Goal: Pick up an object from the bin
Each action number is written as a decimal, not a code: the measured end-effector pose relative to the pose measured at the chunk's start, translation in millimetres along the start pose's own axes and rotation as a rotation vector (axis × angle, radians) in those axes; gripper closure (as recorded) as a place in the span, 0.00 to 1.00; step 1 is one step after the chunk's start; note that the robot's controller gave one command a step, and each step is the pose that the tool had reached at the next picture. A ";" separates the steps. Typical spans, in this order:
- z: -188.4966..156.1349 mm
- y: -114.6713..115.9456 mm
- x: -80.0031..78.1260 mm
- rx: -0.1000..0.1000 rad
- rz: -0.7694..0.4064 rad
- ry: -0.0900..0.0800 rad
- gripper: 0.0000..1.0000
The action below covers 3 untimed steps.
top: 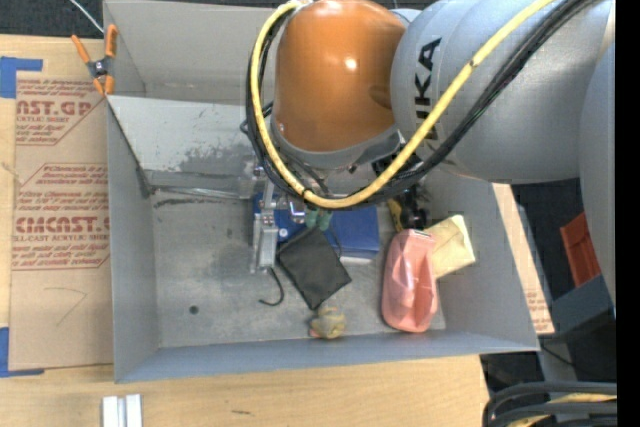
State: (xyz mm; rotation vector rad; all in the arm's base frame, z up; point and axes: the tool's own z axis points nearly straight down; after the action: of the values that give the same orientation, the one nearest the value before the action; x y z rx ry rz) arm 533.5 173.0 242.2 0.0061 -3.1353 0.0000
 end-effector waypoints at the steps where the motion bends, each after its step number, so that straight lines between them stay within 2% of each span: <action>1: -4.9 -1.3 -1.6 -0.001 0.003 -0.008 0.00; 2: 108.9 -46.4 -37.2 -0.001 -0.147 -0.008 0.00; 3: 79.0 -99.6 -28.0 -0.002 0.058 -0.014 0.00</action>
Offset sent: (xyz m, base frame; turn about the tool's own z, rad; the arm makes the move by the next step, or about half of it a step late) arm 0.0535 -0.0712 -0.1722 -0.2239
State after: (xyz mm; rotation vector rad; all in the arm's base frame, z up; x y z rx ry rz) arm 561.4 73.5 163.0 -0.0854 -3.1480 -0.0033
